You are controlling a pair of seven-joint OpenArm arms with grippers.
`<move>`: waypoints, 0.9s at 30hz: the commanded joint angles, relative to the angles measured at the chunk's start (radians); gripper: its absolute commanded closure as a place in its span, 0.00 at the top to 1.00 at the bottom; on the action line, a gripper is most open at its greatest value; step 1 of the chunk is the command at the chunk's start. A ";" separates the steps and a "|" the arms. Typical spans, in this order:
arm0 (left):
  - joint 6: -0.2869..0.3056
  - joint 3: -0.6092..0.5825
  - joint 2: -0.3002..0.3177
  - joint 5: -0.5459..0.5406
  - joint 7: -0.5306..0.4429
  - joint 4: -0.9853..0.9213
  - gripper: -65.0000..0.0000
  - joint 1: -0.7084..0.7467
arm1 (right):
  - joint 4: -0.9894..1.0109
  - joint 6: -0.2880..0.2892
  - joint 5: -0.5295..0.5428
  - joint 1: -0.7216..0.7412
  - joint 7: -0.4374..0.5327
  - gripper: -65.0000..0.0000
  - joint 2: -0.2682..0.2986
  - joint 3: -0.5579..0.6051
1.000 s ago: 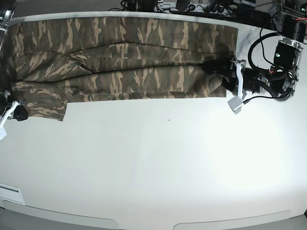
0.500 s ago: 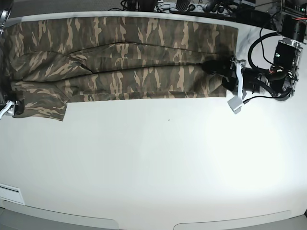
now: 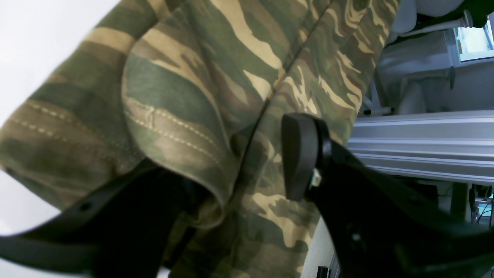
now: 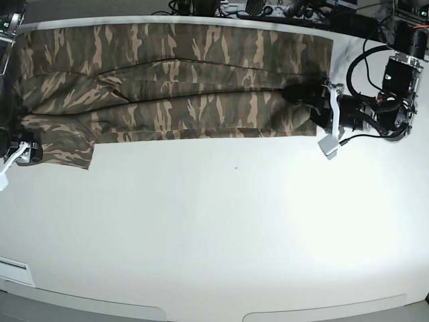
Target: Fold the T-shirt properly
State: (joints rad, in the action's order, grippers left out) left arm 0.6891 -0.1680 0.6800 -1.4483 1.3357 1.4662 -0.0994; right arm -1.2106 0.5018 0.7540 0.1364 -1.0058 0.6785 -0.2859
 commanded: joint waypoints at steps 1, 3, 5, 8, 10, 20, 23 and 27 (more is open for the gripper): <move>0.009 0.011 0.018 -0.023 -0.004 0.013 0.48 -0.014 | -0.010 0.008 -0.001 0.022 0.021 0.61 0.023 -0.011; 0.009 0.011 0.018 -0.023 -0.004 0.013 0.48 -0.014 | -0.010 0.024 -0.008 0.022 0.027 0.42 0.019 -0.011; 0.009 0.011 0.018 -0.023 -0.004 0.013 0.48 -0.014 | -0.011 0.039 -0.002 0.023 0.026 0.15 0.020 -0.011; 0.009 0.011 0.018 -0.023 -0.004 0.013 0.48 -0.014 | -0.011 0.042 0.021 0.025 0.026 0.00 0.023 -0.011; 0.009 0.011 0.018 -0.023 -0.004 0.013 0.48 -0.014 | -0.011 0.082 0.058 0.025 0.015 0.00 0.023 -0.011; 0.009 0.011 0.018 -0.023 -0.003 0.013 0.48 -0.014 | -0.012 0.196 0.566 0.017 -0.328 0.00 0.037 -0.011; 0.009 0.011 0.018 -0.023 -0.003 0.013 0.48 -0.014 | -0.012 0.196 0.730 -0.006 -0.391 0.00 0.073 -0.011; 0.009 0.011 0.018 -0.024 -0.004 0.013 0.48 -0.014 | -0.013 0.196 0.730 -0.011 -0.391 0.00 0.110 -0.026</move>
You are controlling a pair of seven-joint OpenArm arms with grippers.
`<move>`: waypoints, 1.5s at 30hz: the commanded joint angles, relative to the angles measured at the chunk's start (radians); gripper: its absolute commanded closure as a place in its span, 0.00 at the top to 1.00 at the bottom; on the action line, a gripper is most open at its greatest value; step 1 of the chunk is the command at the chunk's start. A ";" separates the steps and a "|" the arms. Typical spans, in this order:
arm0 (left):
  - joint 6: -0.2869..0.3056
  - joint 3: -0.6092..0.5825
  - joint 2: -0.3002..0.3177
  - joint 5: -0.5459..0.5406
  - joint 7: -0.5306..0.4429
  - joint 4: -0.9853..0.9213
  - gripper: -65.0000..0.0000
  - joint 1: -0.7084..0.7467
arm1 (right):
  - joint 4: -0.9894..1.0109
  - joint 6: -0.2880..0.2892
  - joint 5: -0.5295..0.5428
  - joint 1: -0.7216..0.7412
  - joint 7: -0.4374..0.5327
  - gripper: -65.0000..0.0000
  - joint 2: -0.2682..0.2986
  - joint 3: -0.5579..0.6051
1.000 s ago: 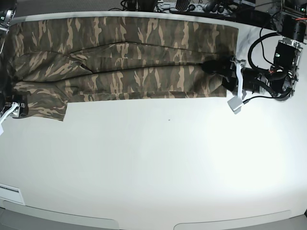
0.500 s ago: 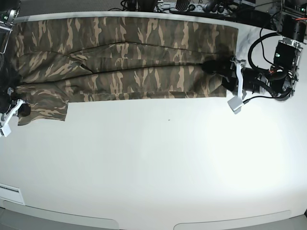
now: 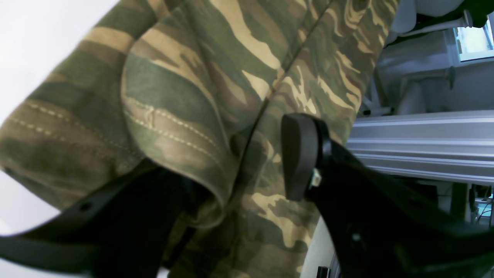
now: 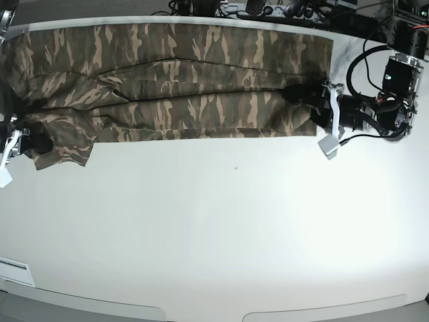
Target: Fold the T-shirt properly
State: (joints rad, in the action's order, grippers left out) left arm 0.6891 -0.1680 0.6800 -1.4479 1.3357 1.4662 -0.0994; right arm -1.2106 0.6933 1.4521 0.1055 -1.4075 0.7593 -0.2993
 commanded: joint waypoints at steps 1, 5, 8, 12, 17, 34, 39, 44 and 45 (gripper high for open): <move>0.009 0.011 0.018 -0.023 -0.003 0.013 0.48 -0.014 | -0.013 0.005 0.031 0.019 0.011 0.00 0.035 -0.021; 0.009 0.011 0.018 -0.024 -0.004 0.013 0.48 -0.014 | -0.013 0.005 0.031 0.019 0.011 0.00 0.039 -0.052; 0.009 0.011 0.018 -0.024 -0.004 0.013 0.48 -0.015 | -0.013 0.005 0.031 0.019 0.011 0.00 0.039 -0.055; 0.009 0.011 0.018 -0.023 -0.003 0.013 0.48 -0.014 | -0.014 0.005 0.031 0.019 0.011 0.00 0.039 -0.054; 0.009 0.011 0.018 -0.023 -0.004 0.013 0.48 -0.014 | -0.026 0.005 0.031 -0.013 0.011 0.00 0.042 -0.055; 0.009 0.011 0.018 -0.023 -0.004 0.013 0.48 -0.015 | -0.303 0.005 -0.334 -0.230 0.072 0.00 0.042 -0.068; 0.009 0.011 0.018 -0.023 -0.004 0.013 0.48 -0.015 | -0.303 0.005 -0.602 -0.230 0.319 0.00 0.042 -0.068; 0.009 0.011 0.018 -0.024 -0.004 0.013 0.48 -0.015 | -0.303 -0.109 -0.697 -0.229 0.404 0.00 0.041 -0.068; 0.009 0.011 0.018 -0.023 -0.004 0.013 0.48 -0.014 | -0.303 -0.154 -0.718 -0.229 0.419 0.00 0.041 -0.068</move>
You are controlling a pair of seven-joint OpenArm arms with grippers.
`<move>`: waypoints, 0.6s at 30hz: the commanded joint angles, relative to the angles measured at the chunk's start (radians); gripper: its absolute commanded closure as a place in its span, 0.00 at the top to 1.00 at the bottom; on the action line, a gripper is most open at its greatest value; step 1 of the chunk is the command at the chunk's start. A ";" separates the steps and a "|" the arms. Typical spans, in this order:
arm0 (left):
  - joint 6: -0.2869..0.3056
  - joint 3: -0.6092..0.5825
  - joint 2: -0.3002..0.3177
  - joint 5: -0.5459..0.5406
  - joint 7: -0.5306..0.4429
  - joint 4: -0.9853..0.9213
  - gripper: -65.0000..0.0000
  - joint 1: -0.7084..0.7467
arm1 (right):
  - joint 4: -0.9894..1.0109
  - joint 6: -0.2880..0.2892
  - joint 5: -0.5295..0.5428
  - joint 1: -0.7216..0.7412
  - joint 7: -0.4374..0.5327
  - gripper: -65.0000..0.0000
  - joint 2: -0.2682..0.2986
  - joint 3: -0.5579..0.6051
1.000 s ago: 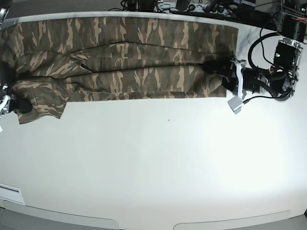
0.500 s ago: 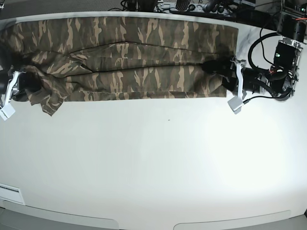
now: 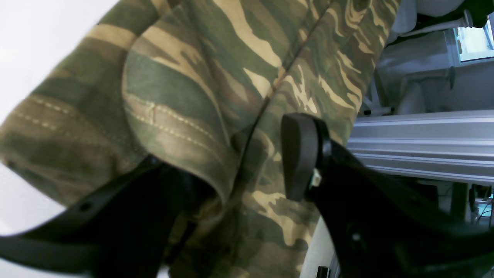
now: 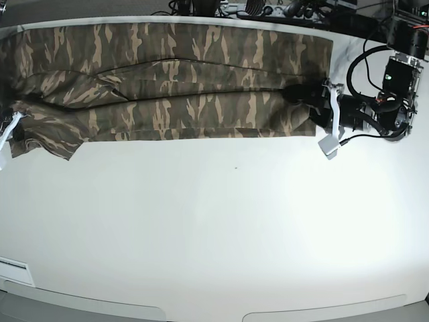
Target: Fold the T-shirt properly
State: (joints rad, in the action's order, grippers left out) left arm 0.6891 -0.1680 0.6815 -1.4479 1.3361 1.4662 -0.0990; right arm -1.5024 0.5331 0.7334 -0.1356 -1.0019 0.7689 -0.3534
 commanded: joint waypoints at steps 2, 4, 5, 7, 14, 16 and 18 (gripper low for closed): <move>0.009 0.011 0.017 -0.024 -0.005 0.013 0.48 -0.015 | -0.011 -0.070 -0.047 0.014 0.045 0.03 0.031 -0.014; 0.009 0.011 0.016 -0.024 -0.005 0.013 0.48 -0.015 | -0.011 -0.126 -0.089 0.017 0.071 0.12 0.028 -0.014; 0.009 0.011 0.016 -0.024 -0.005 0.013 0.48 -0.015 | -0.011 -0.146 -0.098 0.017 0.079 0.15 0.027 -0.014; 0.009 0.011 0.017 -0.025 -0.005 0.013 0.48 -0.015 | -0.011 -0.156 -0.104 0.017 0.085 0.24 0.023 -0.014; 0.009 0.011 0.016 -0.027 -0.005 0.013 0.48 -0.015 | -0.011 -0.157 -0.100 0.018 0.106 0.59 0.012 -0.014; 0.009 0.011 0.016 -0.028 -0.005 0.013 0.48 -0.015 | -0.011 -0.155 -0.082 0.018 0.120 0.59 0.012 -0.014; 0.009 0.011 0.016 -0.028 -0.005 0.013 0.48 -0.015 | -0.011 -0.133 -0.076 0.018 0.138 0.59 0.012 -0.014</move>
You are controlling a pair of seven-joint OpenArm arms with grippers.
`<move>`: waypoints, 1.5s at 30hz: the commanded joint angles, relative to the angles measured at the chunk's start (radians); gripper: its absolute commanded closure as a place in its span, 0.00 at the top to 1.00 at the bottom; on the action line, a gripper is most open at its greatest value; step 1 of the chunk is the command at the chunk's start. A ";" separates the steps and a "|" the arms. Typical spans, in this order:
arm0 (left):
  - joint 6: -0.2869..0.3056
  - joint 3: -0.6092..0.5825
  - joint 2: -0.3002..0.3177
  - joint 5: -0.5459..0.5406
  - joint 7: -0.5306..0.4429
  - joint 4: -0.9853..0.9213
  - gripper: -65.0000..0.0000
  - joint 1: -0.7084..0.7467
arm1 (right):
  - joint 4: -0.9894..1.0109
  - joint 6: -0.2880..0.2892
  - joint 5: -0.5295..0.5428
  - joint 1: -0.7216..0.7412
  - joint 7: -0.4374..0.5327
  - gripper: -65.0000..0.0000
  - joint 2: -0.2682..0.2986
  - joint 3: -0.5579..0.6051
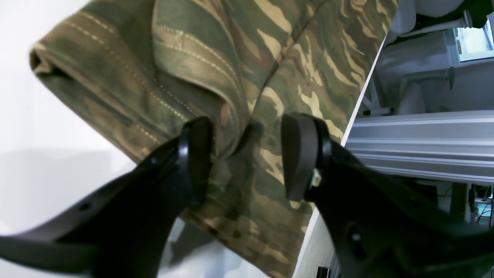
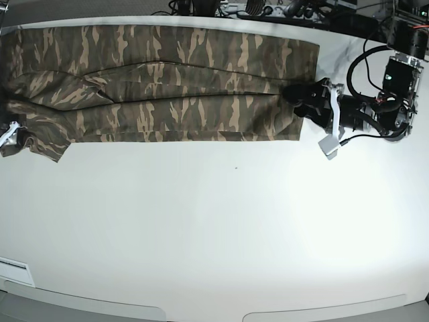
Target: Fold the T-shirt properly
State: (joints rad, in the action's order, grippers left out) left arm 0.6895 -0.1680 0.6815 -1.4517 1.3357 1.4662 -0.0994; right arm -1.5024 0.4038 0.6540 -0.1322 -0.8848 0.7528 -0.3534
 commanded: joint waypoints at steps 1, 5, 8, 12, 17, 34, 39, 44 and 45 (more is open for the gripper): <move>0.009 0.011 0.016 -0.024 -0.004 0.013 0.48 -0.014 | -0.011 0.009 0.003 0.016 0.031 0.59 0.025 -0.014; 0.009 0.011 0.017 -0.024 -0.004 0.013 0.48 -0.014 | -0.011 0.053 0.029 0.016 0.045 0.58 0.023 -0.014; 0.009 0.011 0.016 -0.027 -0.004 0.013 0.48 -0.014 | -0.011 0.053 0.043 0.016 0.044 0.52 0.023 -0.014; 0.009 0.011 0.016 -0.027 -0.004 0.013 0.48 -0.014 | -0.011 0.064 0.049 0.016 0.033 0.02 0.023 -0.014; 0.009 0.011 0.016 -0.027 -0.004 0.013 0.48 -0.014 | -0.014 0.106 0.072 0.016 0.020 0.00 0.023 -0.014; 0.009 0.011 0.017 -0.027 -0.004 0.013 0.48 -0.014 | -0.099 0.294 0.431 -0.008 -0.502 0.00 0.043 -0.014; 0.009 0.011 0.016 -0.027 -0.004 0.013 0.48 -0.015 | -0.099 0.294 0.372 -0.048 -0.504 0.00 0.065 -0.014; 0.009 0.011 0.017 -0.031 -0.004 0.013 0.48 -0.014 | -0.099 0.294 0.237 -0.048 -0.367 0.00 0.064 -0.014; 0.009 0.011 0.016 -0.031 -0.004 0.013 0.48 -0.014 | -0.099 0.278 0.195 -0.048 -0.314 0.00 0.065 -0.014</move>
State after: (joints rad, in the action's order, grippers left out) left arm 0.6895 -0.1680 0.6815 -1.4528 1.3357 1.4662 -0.0994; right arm -1.5887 0.6807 0.8394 -0.1936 -1.2015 0.7895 -0.3553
